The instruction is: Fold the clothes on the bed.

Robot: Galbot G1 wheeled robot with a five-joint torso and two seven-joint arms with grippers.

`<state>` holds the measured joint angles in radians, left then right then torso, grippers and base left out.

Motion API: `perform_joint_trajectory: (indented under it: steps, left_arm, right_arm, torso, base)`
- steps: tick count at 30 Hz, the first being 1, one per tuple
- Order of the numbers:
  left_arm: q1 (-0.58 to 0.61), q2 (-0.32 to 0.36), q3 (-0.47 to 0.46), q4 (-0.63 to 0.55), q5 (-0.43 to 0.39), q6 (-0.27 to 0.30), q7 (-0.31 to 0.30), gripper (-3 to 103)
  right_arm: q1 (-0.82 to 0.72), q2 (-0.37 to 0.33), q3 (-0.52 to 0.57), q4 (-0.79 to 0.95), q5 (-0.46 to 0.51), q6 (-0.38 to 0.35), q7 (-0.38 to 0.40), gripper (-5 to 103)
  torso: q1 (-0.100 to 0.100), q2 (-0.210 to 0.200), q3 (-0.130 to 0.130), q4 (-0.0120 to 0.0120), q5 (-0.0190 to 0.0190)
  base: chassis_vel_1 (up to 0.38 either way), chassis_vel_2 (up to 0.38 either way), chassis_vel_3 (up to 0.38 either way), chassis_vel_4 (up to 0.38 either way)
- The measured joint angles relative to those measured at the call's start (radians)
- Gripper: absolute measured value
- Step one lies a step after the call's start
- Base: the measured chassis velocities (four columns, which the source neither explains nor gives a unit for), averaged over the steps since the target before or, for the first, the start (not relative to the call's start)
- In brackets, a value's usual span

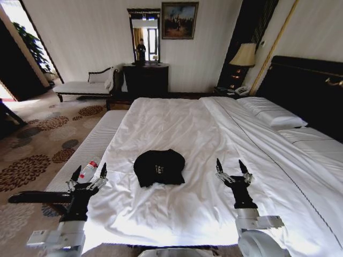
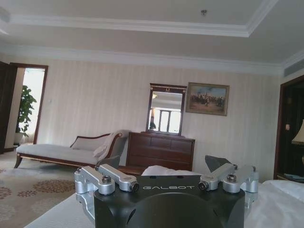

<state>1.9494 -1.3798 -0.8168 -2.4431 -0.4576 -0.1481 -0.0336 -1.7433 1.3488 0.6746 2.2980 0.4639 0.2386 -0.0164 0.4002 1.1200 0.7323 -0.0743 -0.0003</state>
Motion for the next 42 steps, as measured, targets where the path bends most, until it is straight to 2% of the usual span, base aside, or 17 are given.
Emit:
perform_joint_trajectory:
  steps: [2,7,8,12,13,16,18,23,24,28,30,31,33,35,38,42]
  left_arm:
    - [-0.003,0.0,-0.001,0.006,-0.001,0.001,-0.001,100]
    - [-0.034,0.004,-0.016,0.03,-0.008,0.025,-0.009,100]
    - [-0.034,0.004,-0.016,0.03,-0.008,0.025,-0.009,100]
    - [-0.05,0.01,-0.029,0.083,-0.006,0.052,-0.024,100]
    - [-0.05,0.01,-0.029,0.083,-0.006,0.052,-0.024,100]
    - [-0.05,0.002,-0.028,0.144,-0.006,0.046,-0.022,100]
    - [-0.049,0.0,-0.028,0.157,-0.004,0.043,-0.021,100]
    - [-0.039,-0.007,-0.036,0.179,-0.005,0.035,-0.016,100]
    - [-0.039,-0.007,-0.036,0.179,-0.005,0.035,-0.016,100]
    - [-0.03,-0.011,-0.043,0.178,-0.006,0.029,-0.014,100]
    - [-0.023,-0.015,-0.045,0.174,-0.007,0.024,-0.013,100]
    - [-0.023,-0.015,-0.045,0.174,-0.007,0.024,-0.013,100]
    - [-0.019,-0.017,-0.046,0.168,-0.007,0.021,-0.012,100]
    - [-0.017,-0.02,-0.046,0.162,-0.007,0.02,-0.012,100]
    - [-0.015,-0.021,-0.046,0.157,-0.007,0.02,-0.011,100]
    - [-0.011,-0.024,-0.048,0.153,-0.007,0.018,-0.011,100]
  right_arm:
    - [0.013,-0.012,0.001,-0.007,0.025,-0.002,-0.004,100]
    - [0.151,-0.113,-0.025,-0.108,0.233,-0.026,-0.025,100]
    - [0.151,-0.113,-0.025,-0.108,0.233,-0.026,-0.025,100]
    - [0.273,-0.227,-0.065,-0.221,0.358,-0.083,-0.007,100]
    - [0.273,-0.227,-0.065,-0.221,0.358,-0.083,-0.007,100]
    - [0.36,-0.319,-0.099,-0.331,0.396,-0.157,0.023,100]
    - [0.383,-0.34,-0.111,-0.36,0.41,-0.176,0.026,100]
    - [0.576,-0.432,-0.21,-0.472,0.579,-0.373,0.061,100]
    - [0.576,-0.432,-0.21,-0.472,0.579,-0.373,0.061,100]
    - [0.702,-0.456,-0.297,-0.517,0.69,-0.464,0.083,100]
    - [0.786,-0.459,-0.374,-0.538,0.796,-0.566,0.179,100]
    - [0.786,-0.459,-0.374,-0.538,0.796,-0.566,0.179,100]
    - [0.86,-0.448,-0.444,-0.57,0.873,-0.633,0.268,100]
    - [0.92,-0.429,-0.495,-0.611,0.918,-0.66,0.315,100]
    - [0.956,-0.406,-0.528,-0.647,0.931,-0.669,0.343,100]
    - [0.965,-0.37,-0.558,-0.69,0.893,-0.669,0.35,100]
  torso:
    - [0.0,0.0,0.0,-0.0001,0.0002]
    - [0.0,0.0,0.0,0.0001,0.0005]
    - [0.0,0.0,0.0,0.0001,0.0005]
    - [0.0,0.0,0.0,0.0001,0.0002]
    - [0.0,0.0,0.0,0.0001,0.0002]
    - [0.0,0.0,0.0,0.0,0.0003]
    - [0.0,0.0,0.0,0.0,0.0005]
    - [0.0,0.0,0.0,0.0,0.0004]
    - [0.0,0.0,0.0,0.0,0.0004]
    - [0.0,0.0,0.0,0.0002,0.0002]
    - [0.0,0.0,0.0,0.0001,0.0001]
    - [0.0,0.0,0.0,0.0001,0.0001]
    - [0.0,0.0,0.0,0.0001,0.0002]
    - [0.0,0.0,0.0,0.0002,0.0]
    - [0.0,0.0,0.0,0.0003,0.0]
    - [0.0,0.0,0.0,-0.0001,0.0002]
  base:
    - [0.0,0.0,0.0,0.0]
    - [0.0,0.0,0.0,0.0]
    - [0.0,0.0,0.0,0.0]
    - [0.0,0.0,0.0,0.0]
    - [0.0,0.0,0.0,0.0]
    - [0.0,0.0,0.0,0.0]
    - [0.0,0.0,0.0,0.0]
    - [0.0,0.0,0.0,0.0]
    - [0.0,0.0,0.0,0.0]
    - [0.0,0.0,0.0,0.0]
    - [0.0,0.0,0.0,0.0]
    - [0.0,0.0,0.0,0.0]
    - [0.0,0.0,0.0,0.0]
    - [0.0,0.0,0.0,0.0]
    - [0.0,0.0,0.0,0.0]
    - [0.0,0.0,0.0,0.0]
